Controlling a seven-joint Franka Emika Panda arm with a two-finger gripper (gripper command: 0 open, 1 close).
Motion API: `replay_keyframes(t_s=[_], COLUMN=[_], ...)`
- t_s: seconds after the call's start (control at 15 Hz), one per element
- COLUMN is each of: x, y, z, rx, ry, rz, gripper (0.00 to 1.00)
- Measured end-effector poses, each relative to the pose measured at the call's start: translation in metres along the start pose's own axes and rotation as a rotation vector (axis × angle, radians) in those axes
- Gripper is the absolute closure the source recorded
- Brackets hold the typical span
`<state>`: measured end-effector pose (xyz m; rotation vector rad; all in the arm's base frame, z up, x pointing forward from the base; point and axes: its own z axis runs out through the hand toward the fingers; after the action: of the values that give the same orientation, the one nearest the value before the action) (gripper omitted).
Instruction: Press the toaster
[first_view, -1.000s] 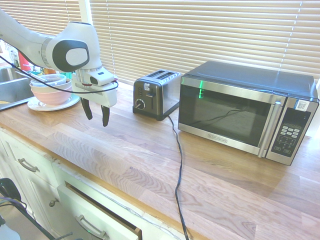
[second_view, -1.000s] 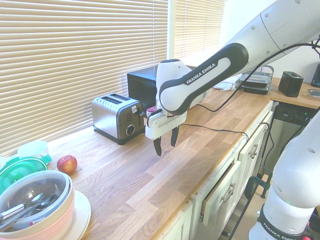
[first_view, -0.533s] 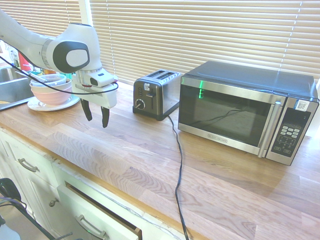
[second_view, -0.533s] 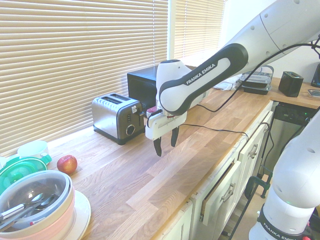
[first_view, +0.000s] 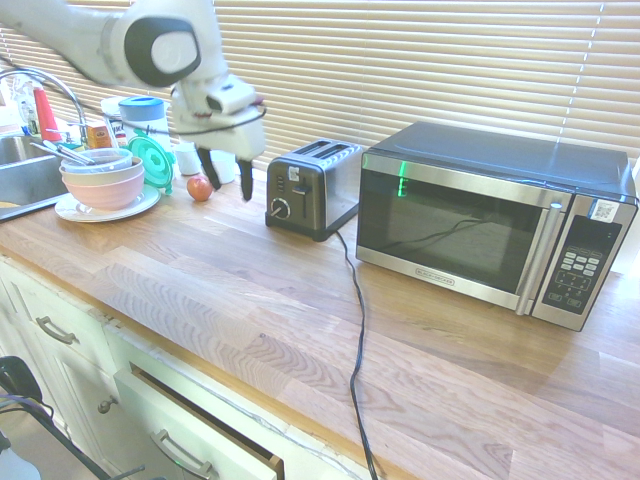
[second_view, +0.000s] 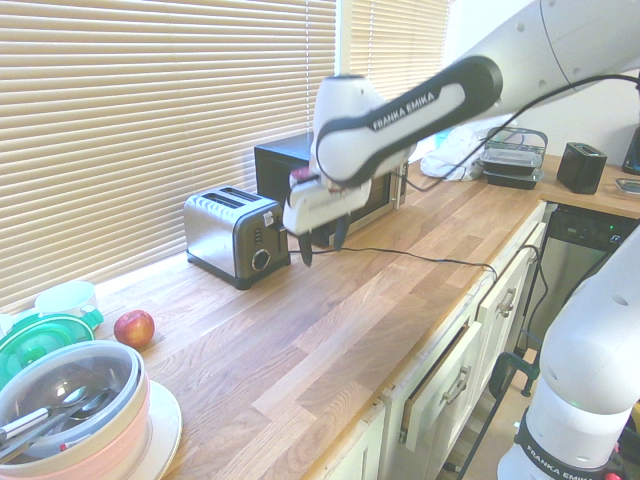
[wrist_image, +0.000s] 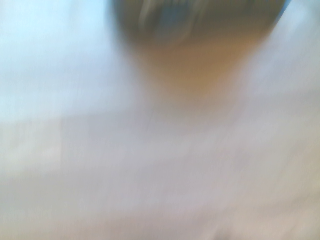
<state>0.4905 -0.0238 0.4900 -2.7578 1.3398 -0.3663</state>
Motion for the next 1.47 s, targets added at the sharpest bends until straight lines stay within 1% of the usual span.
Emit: replay_keyframes(t_s=[0.07, 0.2, 0.33, 0.53, 0.67, 0.93, 1.0, 1.2, 1.47], x=[0.012, 0.032, 0.060, 0.107, 0.135, 0.154, 0.153, 0.148, 0.150], y=[-0.015, -0.048, -0.070, -0.085, -0.087, -0.097, -0.101, -0.108, -0.105], z=[-0.003, 0.009, 0.018, 0.016, 0.010, 0.013, 0.013, 0.010, 0.013], rx=[0.002, -0.007, -0.020, -0.024, -0.024, -0.023, -0.021, -0.011, -0.008], ry=[0.002, -0.012, -0.028, -0.045, -0.053, -0.073, -0.072, -0.072, -0.076], rz=[-0.007, -0.025, -0.023, -0.007, 0.003, 0.004, 0.000, -0.012, -0.001], gripper=[0.00, 0.00, 0.00, 0.00, 0.00, 0.00, 1.00, 1.00, 1.00])
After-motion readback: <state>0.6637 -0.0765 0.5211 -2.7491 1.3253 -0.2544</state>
